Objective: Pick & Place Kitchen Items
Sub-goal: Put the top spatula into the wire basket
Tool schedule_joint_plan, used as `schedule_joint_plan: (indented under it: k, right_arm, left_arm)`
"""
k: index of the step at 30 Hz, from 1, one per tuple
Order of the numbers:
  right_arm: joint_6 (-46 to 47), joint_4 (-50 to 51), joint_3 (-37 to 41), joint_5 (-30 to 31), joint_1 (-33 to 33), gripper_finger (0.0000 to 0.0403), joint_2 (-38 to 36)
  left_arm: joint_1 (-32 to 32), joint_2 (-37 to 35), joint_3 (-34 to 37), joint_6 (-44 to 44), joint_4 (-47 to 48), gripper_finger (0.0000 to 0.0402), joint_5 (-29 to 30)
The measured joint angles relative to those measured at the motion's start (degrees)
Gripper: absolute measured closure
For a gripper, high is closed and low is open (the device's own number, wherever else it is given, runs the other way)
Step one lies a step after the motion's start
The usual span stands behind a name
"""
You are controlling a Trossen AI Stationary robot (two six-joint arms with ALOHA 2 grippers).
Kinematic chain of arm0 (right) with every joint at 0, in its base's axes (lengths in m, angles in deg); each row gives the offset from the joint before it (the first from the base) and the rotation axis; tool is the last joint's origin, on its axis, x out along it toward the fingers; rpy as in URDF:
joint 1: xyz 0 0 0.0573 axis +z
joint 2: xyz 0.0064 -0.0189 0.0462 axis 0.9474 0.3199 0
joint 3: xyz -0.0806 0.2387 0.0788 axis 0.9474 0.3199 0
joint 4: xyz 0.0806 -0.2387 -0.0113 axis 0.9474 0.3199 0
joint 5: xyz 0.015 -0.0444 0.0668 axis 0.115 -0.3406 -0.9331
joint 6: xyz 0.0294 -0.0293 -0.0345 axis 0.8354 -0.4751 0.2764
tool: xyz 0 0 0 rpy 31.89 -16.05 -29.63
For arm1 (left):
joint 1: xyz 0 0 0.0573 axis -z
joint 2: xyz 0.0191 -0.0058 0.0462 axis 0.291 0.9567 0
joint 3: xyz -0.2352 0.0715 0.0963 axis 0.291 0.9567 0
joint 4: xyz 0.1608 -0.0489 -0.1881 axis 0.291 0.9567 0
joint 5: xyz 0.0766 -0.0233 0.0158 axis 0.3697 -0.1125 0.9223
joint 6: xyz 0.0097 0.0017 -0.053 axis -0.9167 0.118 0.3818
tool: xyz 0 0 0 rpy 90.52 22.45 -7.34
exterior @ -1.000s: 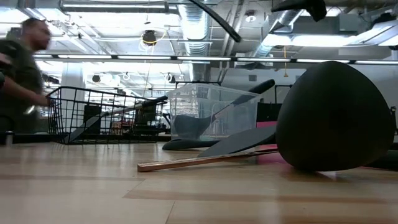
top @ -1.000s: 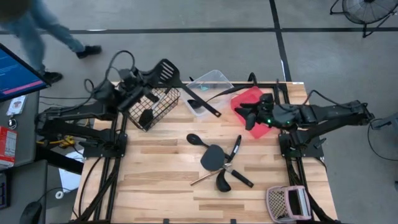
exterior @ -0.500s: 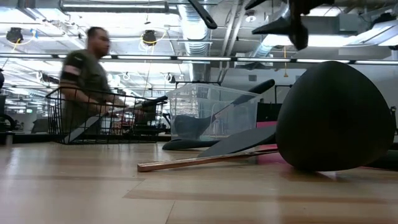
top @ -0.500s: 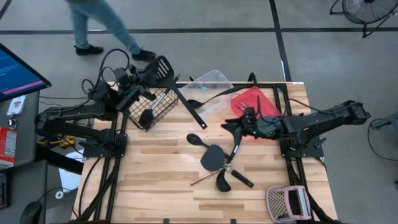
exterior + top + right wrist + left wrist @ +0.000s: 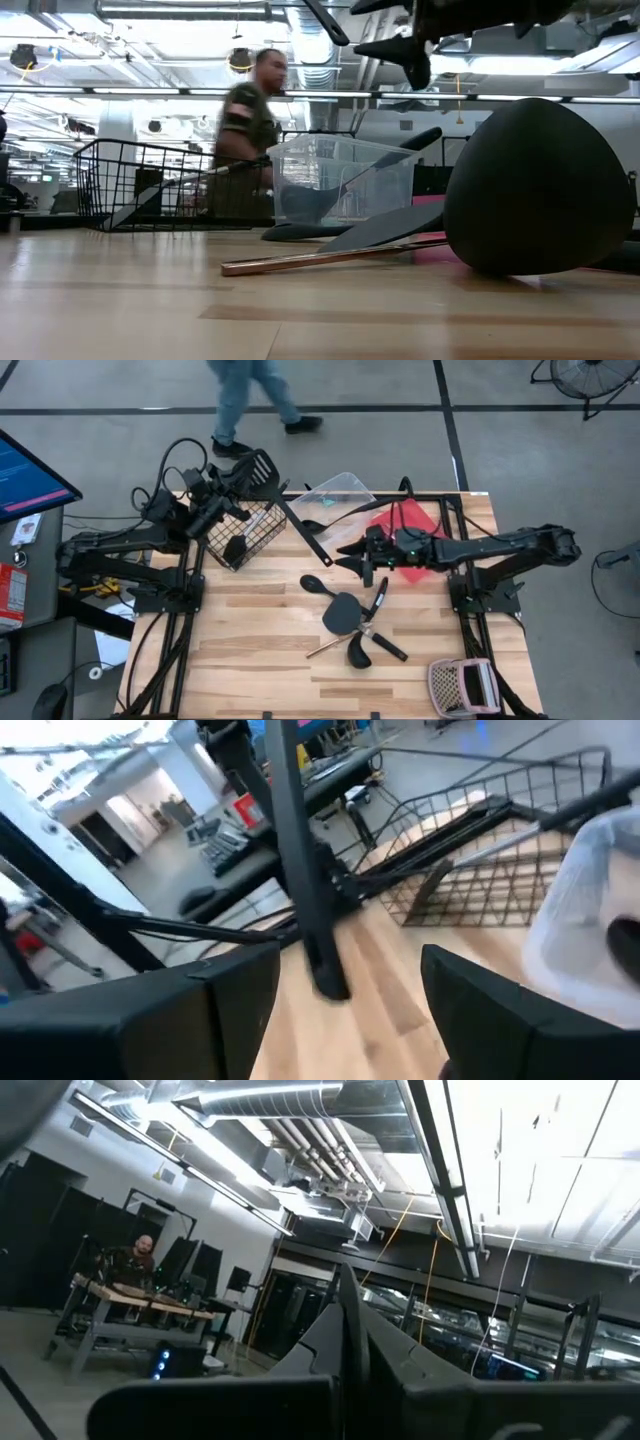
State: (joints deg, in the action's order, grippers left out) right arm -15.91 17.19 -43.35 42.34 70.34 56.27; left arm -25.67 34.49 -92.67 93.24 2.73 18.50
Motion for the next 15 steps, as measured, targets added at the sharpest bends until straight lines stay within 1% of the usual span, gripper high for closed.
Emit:
schedule_joint_plan:
  k: [4, 6, 9, 12, 14, 15]
  right_arm:
    - [-4.1, 0.0, -3.1, -2.6, -1.4, 0.0163, 4.0]
    - [-4.9, -0.1, -5.2, -5.6, -2.1, 0.0163, 6.6]
    - [-4.9, 0.1, -7.9, -11.8, -2.8, 0.0163, 10.3]
    - [-4.9, 1.6, -10.0, -14.7, -3.0, 0.0165, 12.8]
    - [-4.9, 2.2, -11.1, -14.7, -2.9, 0.0179, 13.9]
    - [-4.9, 2.8, -11.2, -14.6, -2.8, 0.0195, 13.9]
  left_arm:
    - [0.0, 0.5, 0.0, 0.3, 0.3, 0.0401, -0.2]
    - [0.0, 0.5, 0.0, 0.3, 0.1, 0.0401, -0.2]
    - [0.0, 0.4, 0.0, 0.4, 0.1, 0.0401, -0.2]
    - [0.0, 0.5, 0.0, 0.4, 0.1, 0.0401, -0.1]
    - [0.0, 0.5, 0.0, 0.4, 0.1, 0.0401, -0.1]
    - [0.0, 0.5, 0.0, 0.4, 0.1, 0.0401, -0.1]
